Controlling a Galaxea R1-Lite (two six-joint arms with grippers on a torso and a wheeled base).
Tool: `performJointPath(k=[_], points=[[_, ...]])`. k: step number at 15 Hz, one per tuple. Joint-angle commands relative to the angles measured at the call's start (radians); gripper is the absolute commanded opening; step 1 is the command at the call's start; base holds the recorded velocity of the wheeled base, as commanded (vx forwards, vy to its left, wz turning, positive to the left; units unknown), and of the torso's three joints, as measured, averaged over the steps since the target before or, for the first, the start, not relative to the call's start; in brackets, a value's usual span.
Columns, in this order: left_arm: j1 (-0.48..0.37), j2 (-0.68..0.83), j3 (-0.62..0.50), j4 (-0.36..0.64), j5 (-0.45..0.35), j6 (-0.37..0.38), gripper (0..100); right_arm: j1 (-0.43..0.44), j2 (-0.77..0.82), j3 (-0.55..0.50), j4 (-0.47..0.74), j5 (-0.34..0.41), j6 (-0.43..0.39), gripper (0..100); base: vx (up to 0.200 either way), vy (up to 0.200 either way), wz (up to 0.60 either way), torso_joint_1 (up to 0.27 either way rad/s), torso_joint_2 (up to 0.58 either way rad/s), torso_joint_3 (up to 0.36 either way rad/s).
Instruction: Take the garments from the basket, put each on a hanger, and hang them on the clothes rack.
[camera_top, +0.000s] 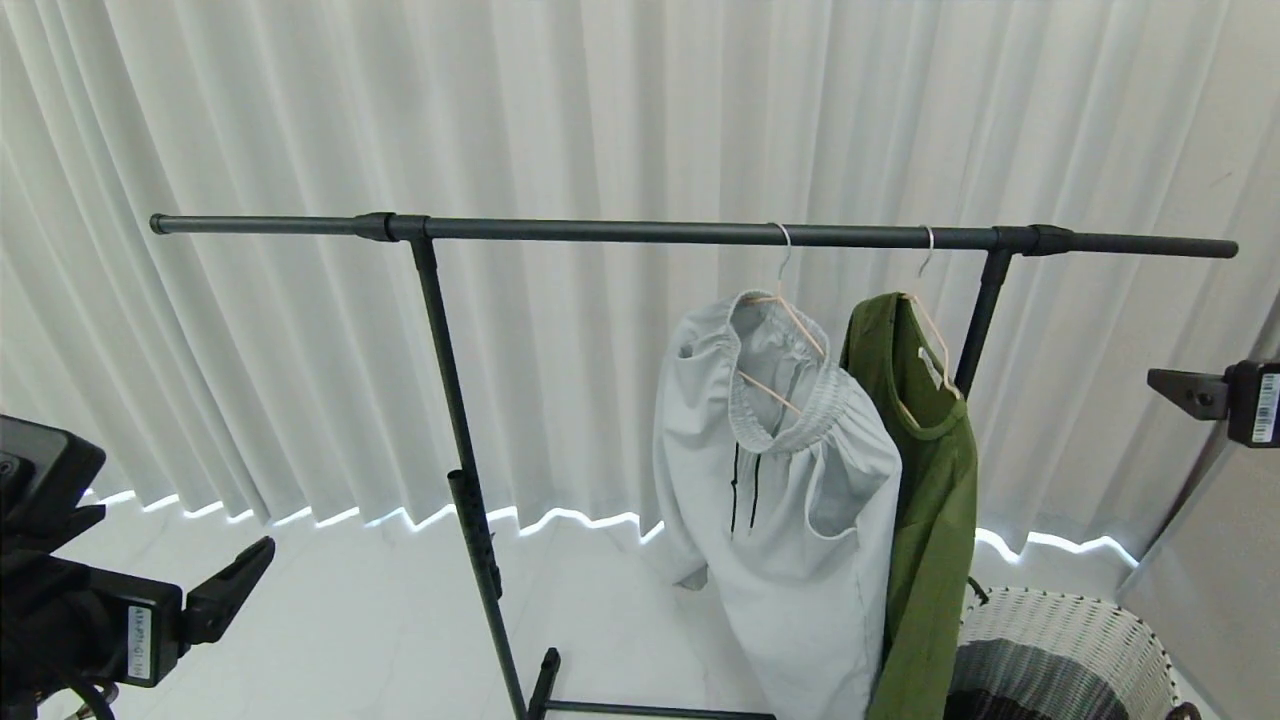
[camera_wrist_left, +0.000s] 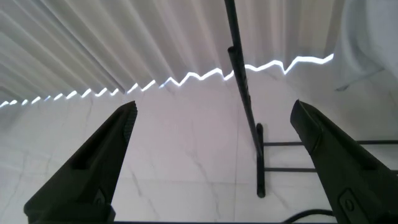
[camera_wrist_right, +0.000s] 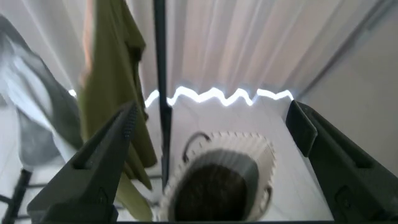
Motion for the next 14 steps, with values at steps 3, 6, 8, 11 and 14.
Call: performJointPath(k=[3, 6, 8, 11, 14], points=[[0.078, -0.033, 0.039, 0.000, 0.011, -0.001, 100, -0.092, -0.051, 0.079, -0.001, -0.002, -0.030, 100, -0.200, 0.000, 0.00, 0.001, 0.01, 0.001], [0.170, -0.136, 0.140, 0.000, 0.062, 0.000, 100, -0.159, -0.134, 0.193, -0.001, -0.002, -0.065, 100, -0.067, 0.000, 0.00, 0.002, 0.00, 0.001], [0.173, -0.258, 0.211, 0.003, 0.122, 0.003, 100, -0.182, -0.211, 0.277, -0.001, -0.002, -0.070, 100, 0.000, 0.000, 0.00, 0.000, 0.00, 0.000], [0.180, -0.395, 0.277, 0.009, 0.289, 0.005, 100, -0.216, -0.335, 0.392, 0.001, -0.002, -0.070, 100, 0.000, 0.000, 0.00, 0.000, 0.00, 0.000], [0.264, -0.513, 0.335, 0.010, 0.450, 0.003, 100, -0.221, -0.538, 0.565, 0.004, 0.003, -0.117, 100, 0.000, 0.000, 0.00, 0.000, 0.00, 0.000]])
